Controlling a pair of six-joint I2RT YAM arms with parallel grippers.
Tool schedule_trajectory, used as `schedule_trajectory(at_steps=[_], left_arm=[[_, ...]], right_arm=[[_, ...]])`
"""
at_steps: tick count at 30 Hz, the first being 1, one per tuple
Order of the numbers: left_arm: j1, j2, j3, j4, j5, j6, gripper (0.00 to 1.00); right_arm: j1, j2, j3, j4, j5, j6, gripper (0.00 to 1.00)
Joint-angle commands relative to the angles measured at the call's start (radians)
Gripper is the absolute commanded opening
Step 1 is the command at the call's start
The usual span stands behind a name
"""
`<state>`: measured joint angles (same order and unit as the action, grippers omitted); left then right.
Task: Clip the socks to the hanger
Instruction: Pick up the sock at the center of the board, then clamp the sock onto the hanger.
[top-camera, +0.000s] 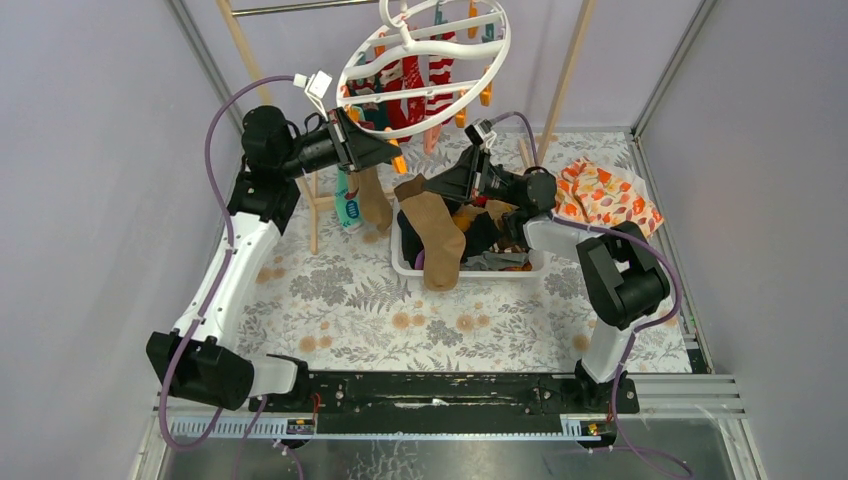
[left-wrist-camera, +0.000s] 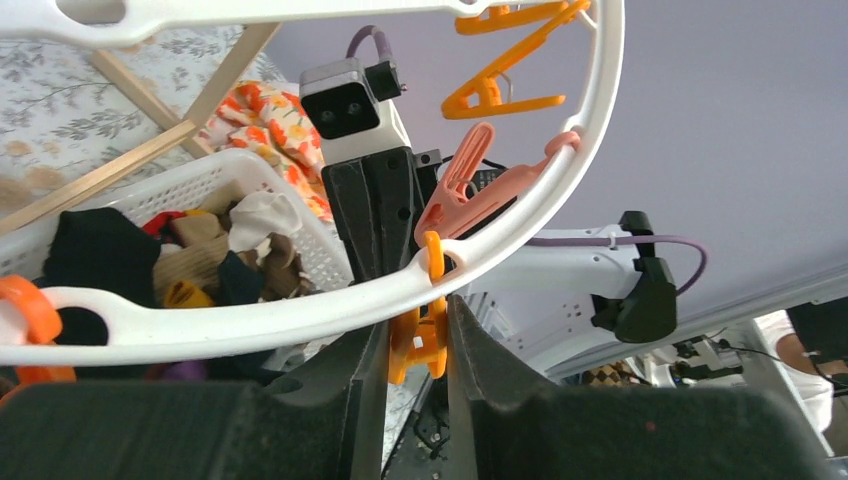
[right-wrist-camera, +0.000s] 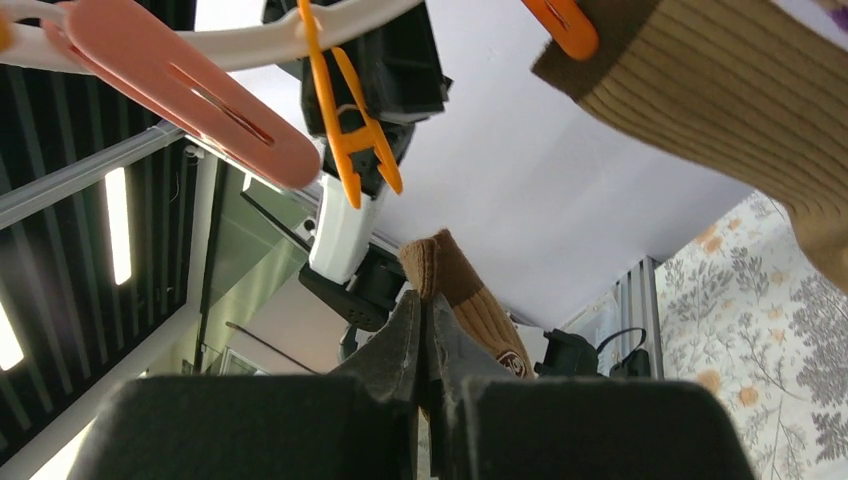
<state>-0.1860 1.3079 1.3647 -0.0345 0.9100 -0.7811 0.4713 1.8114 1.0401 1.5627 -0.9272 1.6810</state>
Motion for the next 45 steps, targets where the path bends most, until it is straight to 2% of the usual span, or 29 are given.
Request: schedule_trajectory(at_steps=[1, 14, 33, 45], left_arm=[[0.004, -0.033, -0.043, 0.243, 0.087, -0.162, 0.0], [0.005, -0.037, -0.073, 0.292, 0.121, -0.208, 0.0], [0.006, -0.036, -0.046, 0.258, 0.128, -0.177, 0.0], [0.007, -0.041, -0.055, 0.244, 0.131, -0.162, 0.0]], right_arm=[[0.022, -0.011, 0.088, 0.152, 0.037, 0.024, 0.0], [0.035, 0.003, 0.135, 0.152, 0.045, 0.032, 0.0], [0.036, -0.015, 0.138, 0.152, -0.01, 0.044, 0.0], [0.035, -0.01, 0.158, 0.152, 0.026, 0.055, 0.0]])
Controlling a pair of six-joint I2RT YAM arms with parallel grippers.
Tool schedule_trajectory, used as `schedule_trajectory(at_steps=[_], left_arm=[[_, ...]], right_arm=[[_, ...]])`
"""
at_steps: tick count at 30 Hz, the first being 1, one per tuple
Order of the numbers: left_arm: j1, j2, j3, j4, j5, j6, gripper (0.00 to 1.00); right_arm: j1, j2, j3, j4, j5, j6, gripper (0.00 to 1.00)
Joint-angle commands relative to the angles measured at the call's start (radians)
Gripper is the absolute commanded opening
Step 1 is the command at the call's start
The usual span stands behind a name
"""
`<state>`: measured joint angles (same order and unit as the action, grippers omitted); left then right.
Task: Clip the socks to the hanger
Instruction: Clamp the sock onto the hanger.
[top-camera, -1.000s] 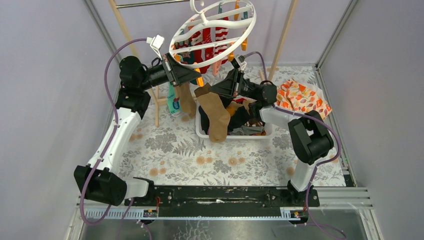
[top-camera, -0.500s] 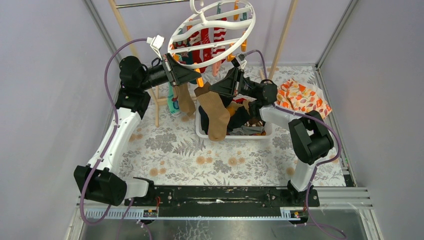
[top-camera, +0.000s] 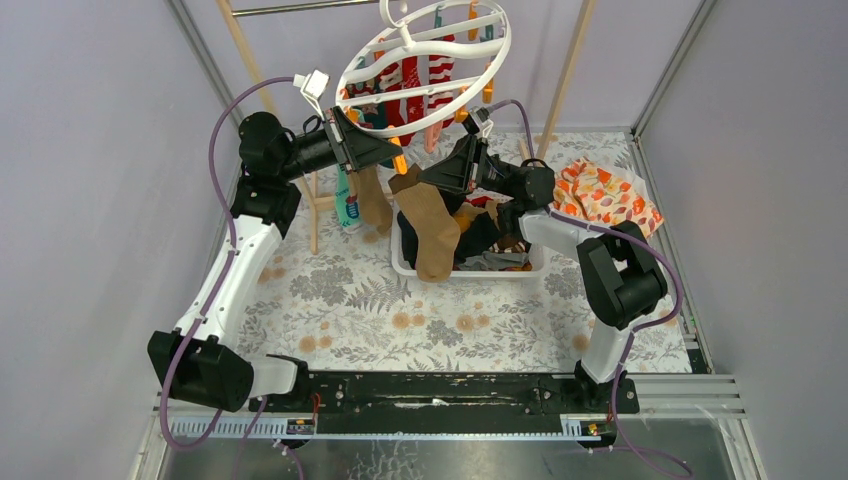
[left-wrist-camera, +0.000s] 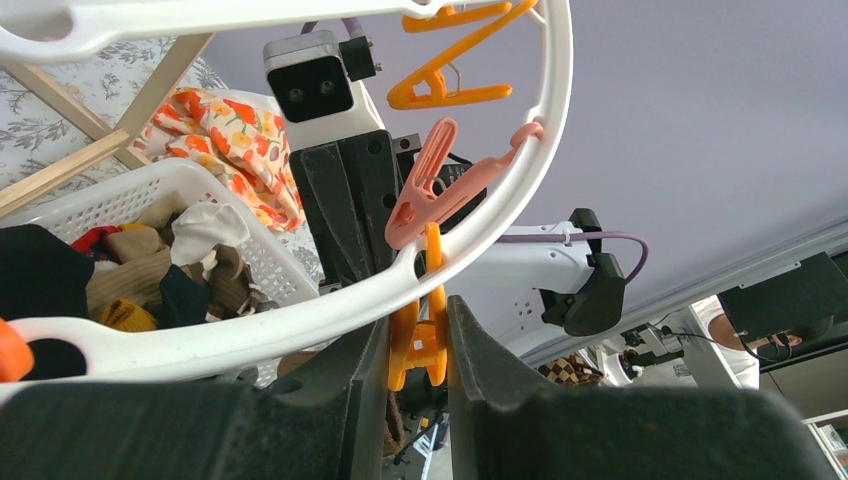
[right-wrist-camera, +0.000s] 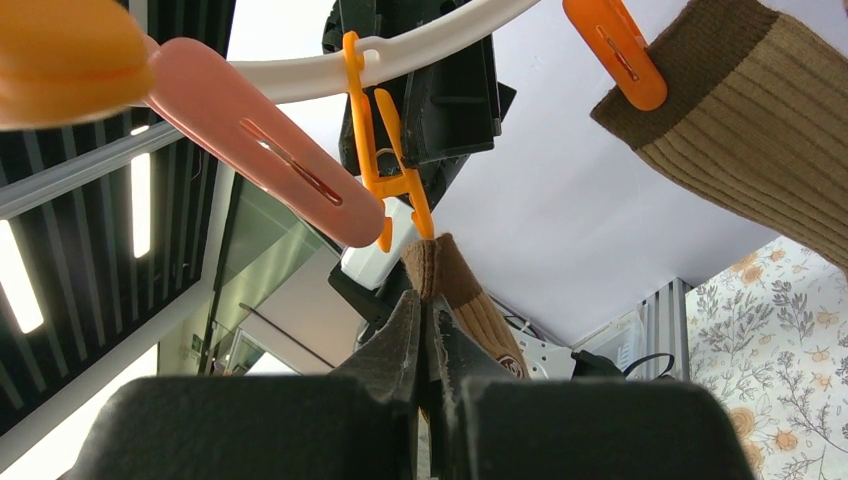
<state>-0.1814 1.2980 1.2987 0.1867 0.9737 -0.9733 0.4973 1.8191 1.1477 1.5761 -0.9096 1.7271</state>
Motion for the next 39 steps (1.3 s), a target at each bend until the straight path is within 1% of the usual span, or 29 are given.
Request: schedule_trajectory(at_steps=[1, 8, 21, 33, 35, 36, 39], left_arm=[[0.002, -0.031, 0.012, 0.017, 0.067, 0.037, 0.0], [0.002, -0.031, 0.02, -0.024, 0.076, 0.08, 0.0], [0.002, -0.037, 0.02, -0.015, 0.076, 0.073, 0.0], [0.002, -0.035, 0.016, -0.016, 0.069, 0.073, 0.0], [0.002, -0.037, 0.018, -0.027, 0.066, 0.081, 0.08], [0.002, -0.038, 0.018, -0.032, 0.064, 0.083, 0.15], [0.003, -0.039, 0.019, -0.046, 0.057, 0.085, 0.38]], right_arm=[[0.009, -0.016, 0.053, 0.139, 0.008, 0.009, 0.0], [0.01, -0.012, 0.063, 0.139, 0.04, 0.013, 0.0], [0.013, -0.002, 0.063, 0.137, 0.11, -0.008, 0.0], [0.058, 0.024, 0.095, 0.131, 0.155, -0.046, 0.0], [0.061, 0.018, 0.089, 0.13, 0.163, -0.053, 0.0], [0.06, 0.013, 0.084, 0.13, 0.168, -0.056, 0.0], [0.061, -0.004, 0.062, 0.127, 0.193, -0.08, 0.0]])
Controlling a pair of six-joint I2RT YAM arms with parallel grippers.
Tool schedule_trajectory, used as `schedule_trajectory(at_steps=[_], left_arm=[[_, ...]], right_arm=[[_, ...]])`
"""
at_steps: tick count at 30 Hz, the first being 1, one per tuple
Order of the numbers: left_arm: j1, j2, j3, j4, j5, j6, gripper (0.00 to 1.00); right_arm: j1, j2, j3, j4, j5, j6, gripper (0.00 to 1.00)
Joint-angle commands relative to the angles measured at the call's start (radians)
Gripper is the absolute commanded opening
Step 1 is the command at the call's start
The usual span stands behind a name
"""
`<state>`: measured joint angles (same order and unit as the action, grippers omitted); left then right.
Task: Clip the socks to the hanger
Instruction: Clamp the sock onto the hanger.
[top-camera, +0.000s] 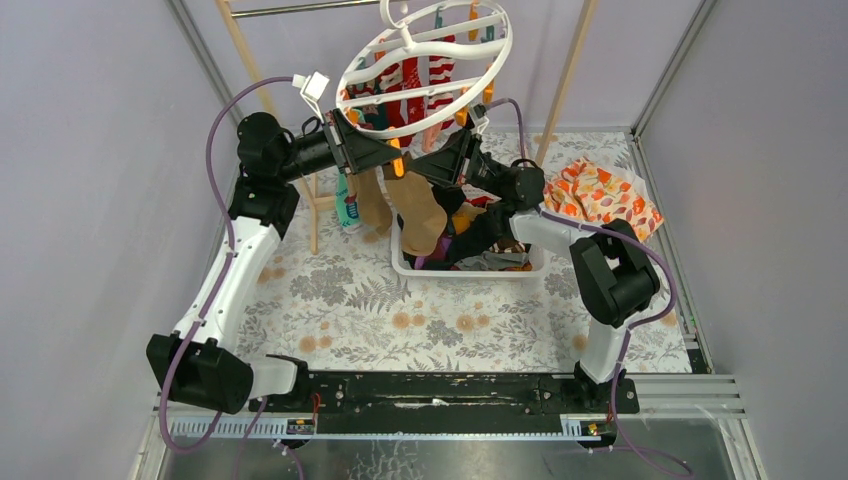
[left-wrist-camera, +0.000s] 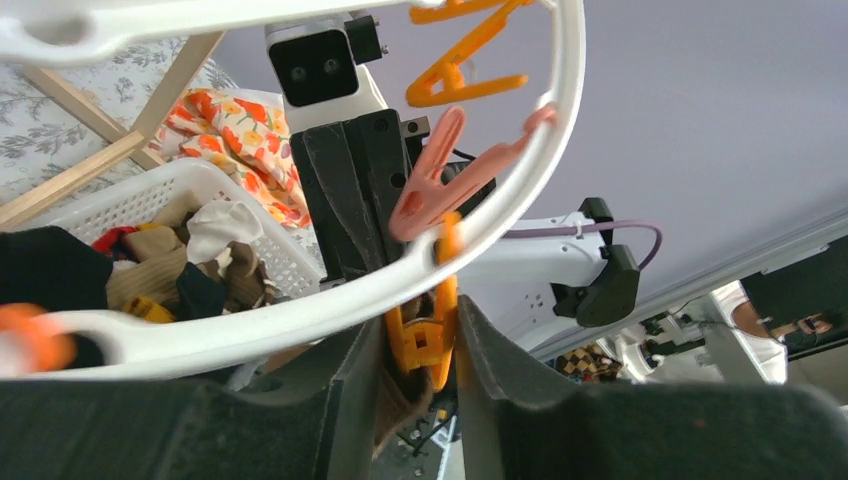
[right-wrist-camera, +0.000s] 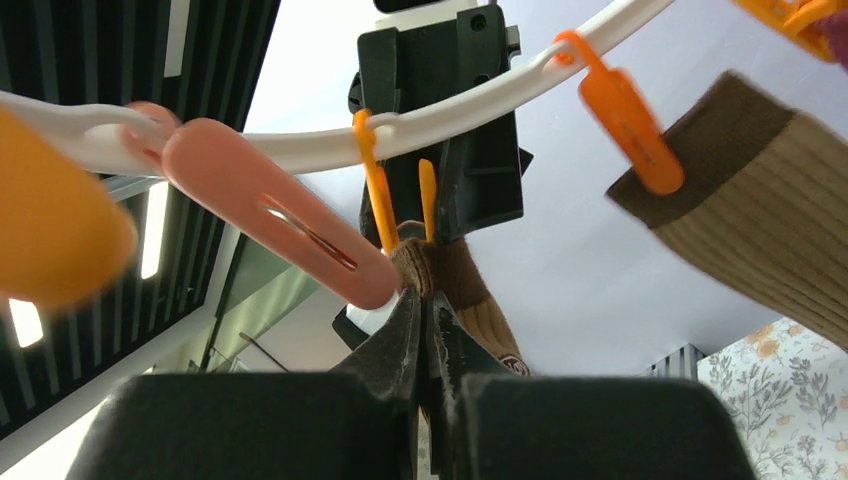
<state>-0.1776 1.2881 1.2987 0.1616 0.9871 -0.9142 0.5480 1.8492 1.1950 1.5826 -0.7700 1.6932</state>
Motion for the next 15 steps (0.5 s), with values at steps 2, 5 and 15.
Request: schedule_trajectory(at_steps=[2, 5, 15], left_arm=[[-0.002, -0.03, 0.024, -0.033, 0.038, 0.031, 0.5], [-0.002, -0.032, 0.035, -0.063, 0.031, 0.051, 0.65], [0.001, -0.068, 0.041, -0.206, 0.027, 0.162, 0.82]], right_arm=[[0.01, -0.049, -0.002, 0.112, 0.071, -0.066, 0.02], [0.01, -0.07, -0.032, 0.092, 0.099, -0.095, 0.07], [0.023, -0.08, -0.084, 0.082, 0.15, -0.126, 0.18]])
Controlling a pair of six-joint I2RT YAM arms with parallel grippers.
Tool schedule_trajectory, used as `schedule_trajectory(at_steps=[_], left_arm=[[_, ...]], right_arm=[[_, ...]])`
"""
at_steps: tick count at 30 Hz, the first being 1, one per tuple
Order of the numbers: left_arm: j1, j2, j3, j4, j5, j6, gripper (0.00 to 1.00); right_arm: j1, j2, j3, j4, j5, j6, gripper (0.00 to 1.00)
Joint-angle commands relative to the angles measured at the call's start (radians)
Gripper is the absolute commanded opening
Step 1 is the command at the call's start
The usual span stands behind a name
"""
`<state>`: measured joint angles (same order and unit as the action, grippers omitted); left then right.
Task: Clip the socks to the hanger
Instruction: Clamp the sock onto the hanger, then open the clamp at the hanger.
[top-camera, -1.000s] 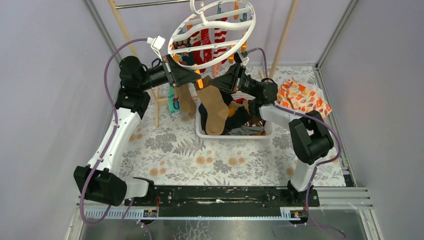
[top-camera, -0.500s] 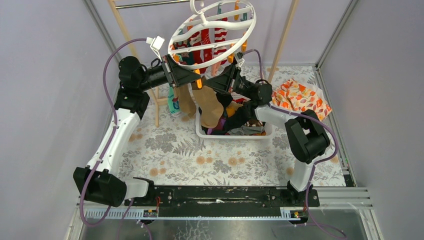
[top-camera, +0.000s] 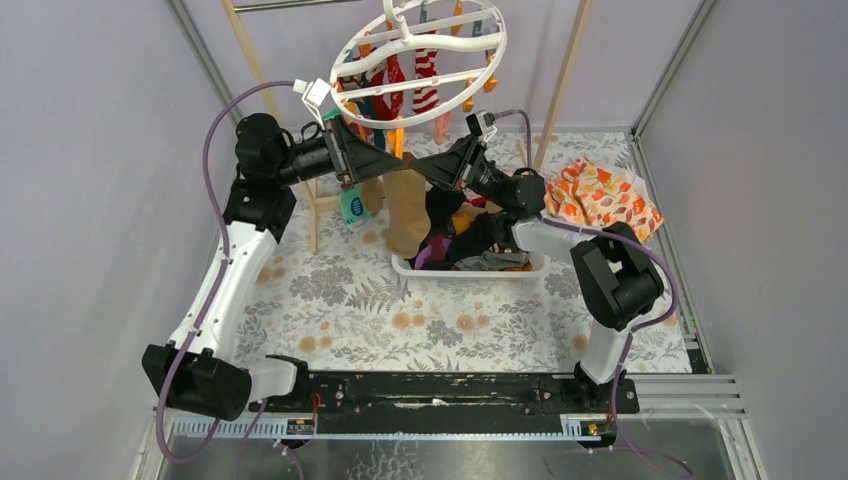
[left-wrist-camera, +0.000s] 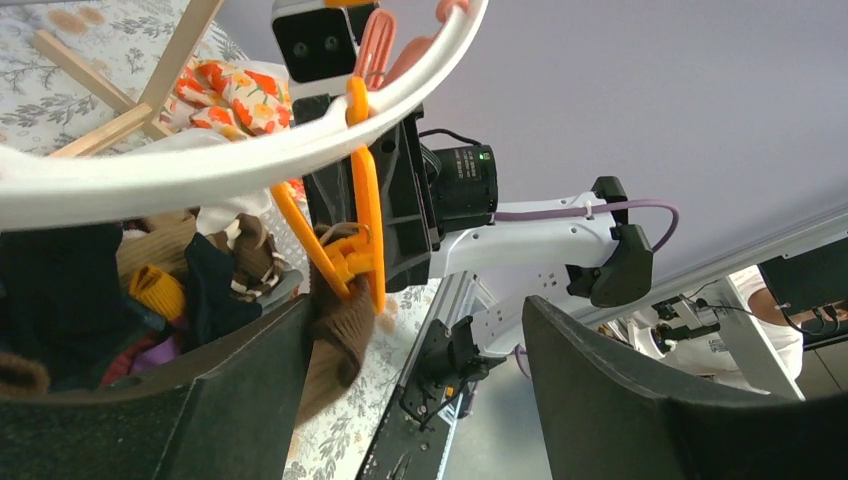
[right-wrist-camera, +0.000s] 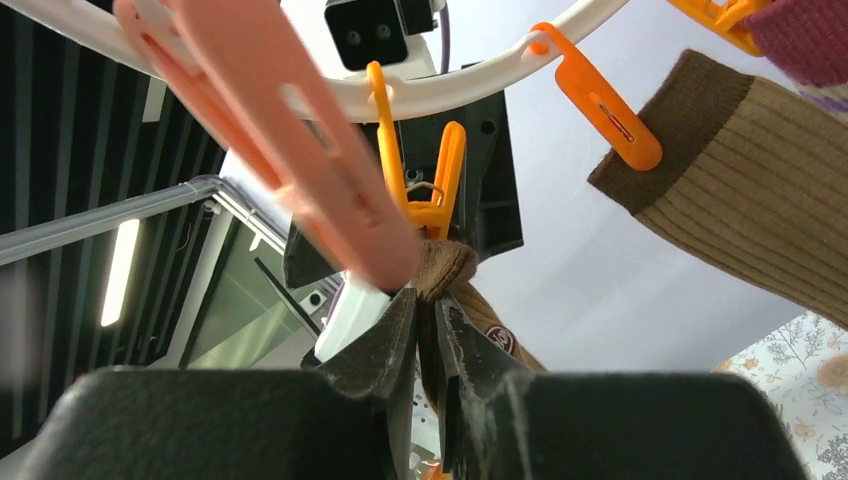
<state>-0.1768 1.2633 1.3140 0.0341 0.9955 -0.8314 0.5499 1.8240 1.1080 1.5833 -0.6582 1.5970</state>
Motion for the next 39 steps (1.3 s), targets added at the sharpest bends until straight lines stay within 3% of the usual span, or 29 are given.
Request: schedule_trajectory(at_steps=[1, 4, 7, 12, 16, 22, 26, 39], left_arm=[[0.0, -0.05, 0.015, -0.09, 0.019, 0.091, 0.82], [0.002, -0.073, -0.032, -0.089, 0.022, 0.099, 0.8], [0.003, -0.082, -0.066, -0.073, 0.033, 0.087, 0.72], [0.003, -0.075, -0.064, -0.073, 0.042, 0.086, 0.4], [0.008, -0.074, -0.037, -0.11, 0.037, 0.11, 0.24], [0.024, -0.09, -0.009, -0.157, 0.049, 0.142, 0.21], [0.032, -0.091, 0.003, -0.177, 0.054, 0.153, 0.2], [0.042, -0.087, 0.041, -0.214, 0.066, 0.156, 0.2]], right_arm=[[0.026, -0.053, 0.005, 0.082, 0.04, -0.03, 0.18], [0.041, -0.049, 0.01, 0.079, 0.041, -0.033, 0.2], [0.054, -0.051, 0.004, 0.079, 0.048, -0.04, 0.22], [0.064, -0.063, -0.032, 0.098, 0.065, -0.049, 0.35], [0.039, -0.116, -0.105, 0.08, 0.088, -0.118, 0.56], [-0.073, -0.174, -0.205, 0.115, 0.128, -0.158, 0.73], [-0.094, -0.157, -0.149, 0.118, 0.094, -0.177, 0.79], [-0.072, 0.015, 0.136, 0.131, 0.079, -0.168, 0.82]])
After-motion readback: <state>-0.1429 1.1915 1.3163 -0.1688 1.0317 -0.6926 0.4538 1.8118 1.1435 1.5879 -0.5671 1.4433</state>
